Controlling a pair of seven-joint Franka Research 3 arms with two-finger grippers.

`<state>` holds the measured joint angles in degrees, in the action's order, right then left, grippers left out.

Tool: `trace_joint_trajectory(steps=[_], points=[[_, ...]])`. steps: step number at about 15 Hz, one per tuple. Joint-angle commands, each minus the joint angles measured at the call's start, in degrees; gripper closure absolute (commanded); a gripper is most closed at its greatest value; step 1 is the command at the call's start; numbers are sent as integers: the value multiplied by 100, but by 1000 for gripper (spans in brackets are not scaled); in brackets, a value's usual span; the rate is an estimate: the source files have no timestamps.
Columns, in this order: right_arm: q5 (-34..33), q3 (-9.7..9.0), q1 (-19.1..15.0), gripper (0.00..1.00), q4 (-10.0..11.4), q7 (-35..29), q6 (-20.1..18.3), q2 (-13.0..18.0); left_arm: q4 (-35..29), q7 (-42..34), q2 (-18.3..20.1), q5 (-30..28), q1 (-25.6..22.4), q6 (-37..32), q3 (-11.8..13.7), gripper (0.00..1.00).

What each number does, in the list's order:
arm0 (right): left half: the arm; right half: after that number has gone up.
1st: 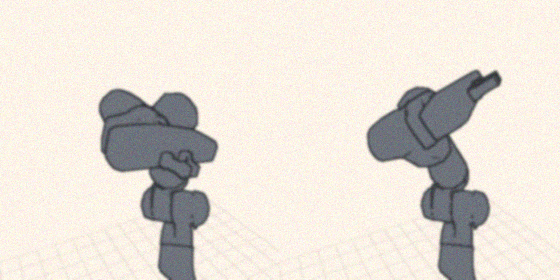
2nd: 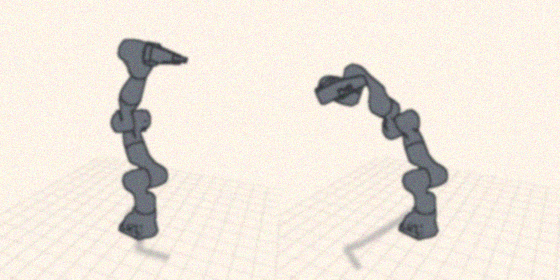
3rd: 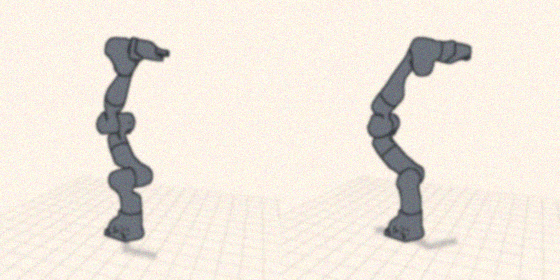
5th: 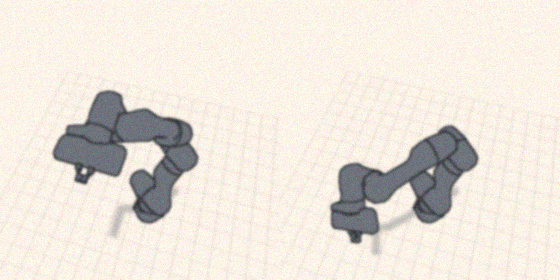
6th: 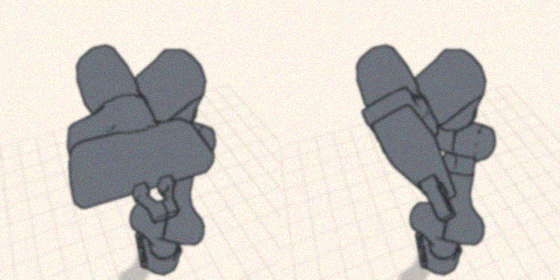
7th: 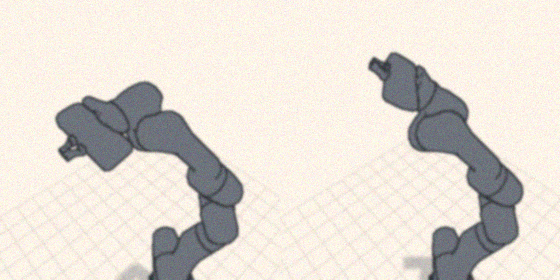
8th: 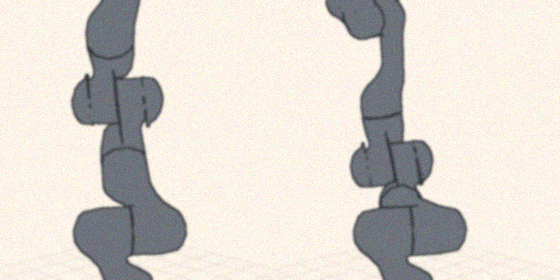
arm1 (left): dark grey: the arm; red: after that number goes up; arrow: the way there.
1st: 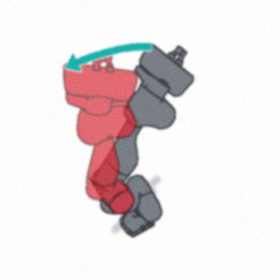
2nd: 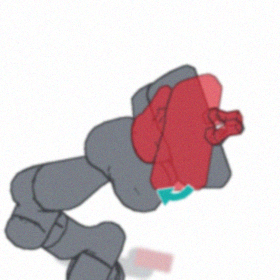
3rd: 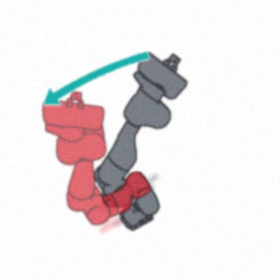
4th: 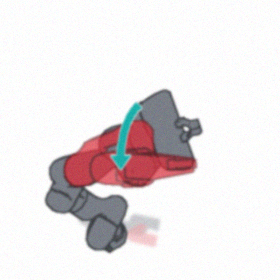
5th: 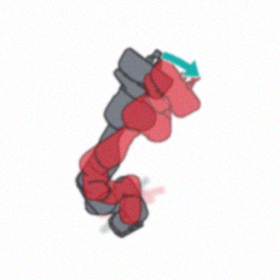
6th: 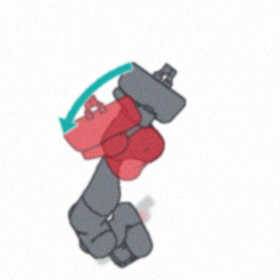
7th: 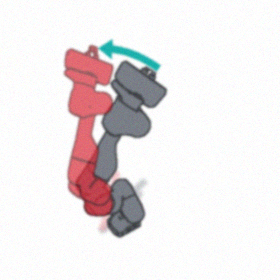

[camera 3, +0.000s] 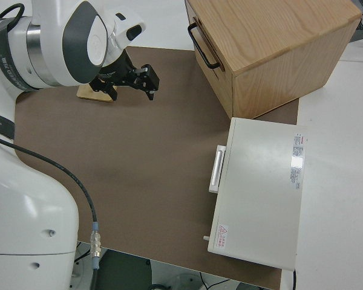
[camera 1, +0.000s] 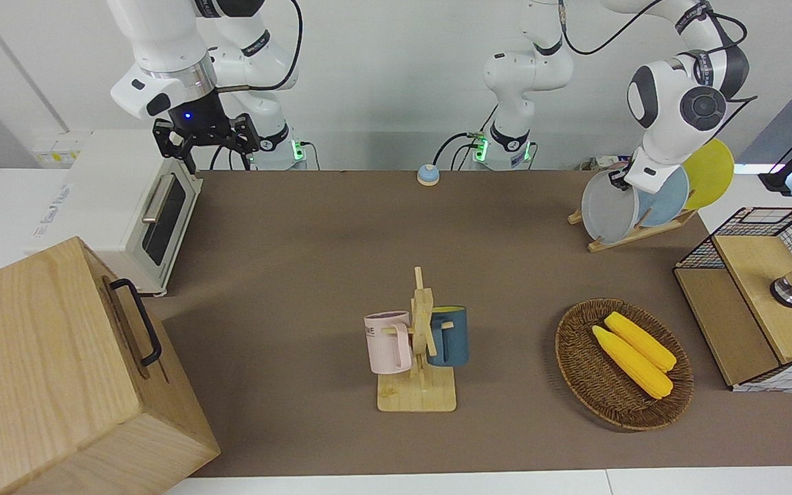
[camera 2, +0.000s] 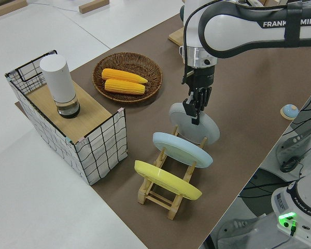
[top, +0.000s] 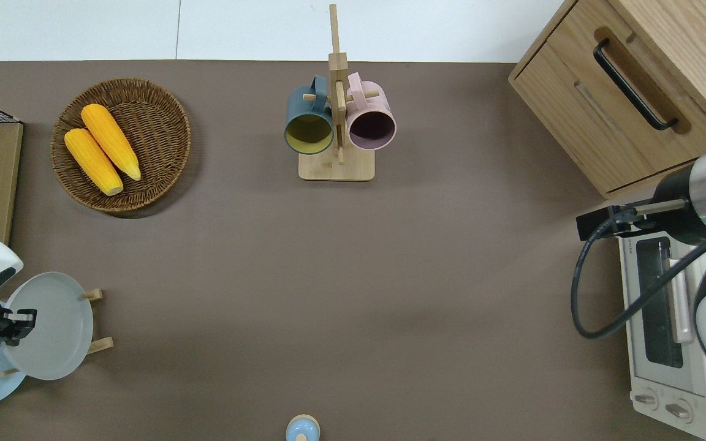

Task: Pick gray plate from low plate rack and place it on table with left arm
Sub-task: 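Reach the left gripper down to the gray plate in the low rack, then grasp the gray plate rim with the left gripper and lift it out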

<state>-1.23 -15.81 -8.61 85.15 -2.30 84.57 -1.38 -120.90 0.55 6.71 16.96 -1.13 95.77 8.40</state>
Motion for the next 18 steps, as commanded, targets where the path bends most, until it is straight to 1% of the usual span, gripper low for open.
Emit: trace_joint_trajectory(steps=[1,5,7,8,10,12,14,15,18], points=[[-8,-98,-106,17,-51,-69,-81,15,356,-29,85,88,42,-207,-5,934],[-8,-98,-106,17,-51,-69,-81,15,795,-29,85,44,69,-699,-84,934],[-8,-98,-106,17,-51,-69,-81,15,831,-81,85,9,69,-822,-84,932],[-8,-98,-106,17,-51,-69,-81,7,849,-82,85,-156,60,-858,-84,934],[-8,-98,-106,17,-51,-69,-81,7,840,-46,94,-858,8,-876,-40,934],[-8,-98,-106,17,-51,-69,-81,15,770,-20,68,-1281,-2,-841,-40,934],[-8,-98,-106,17,-51,-69,-81,15,560,85,76,-1624,-10,-718,-49,934],[-8,-98,-106,17,-51,-69,-81,15,411,155,94,-1739,-10,-535,-66,934],[-8,-98,-106,17,-51,-69,-81,15,-213,428,208,-1994,-63,282,-84,934]])
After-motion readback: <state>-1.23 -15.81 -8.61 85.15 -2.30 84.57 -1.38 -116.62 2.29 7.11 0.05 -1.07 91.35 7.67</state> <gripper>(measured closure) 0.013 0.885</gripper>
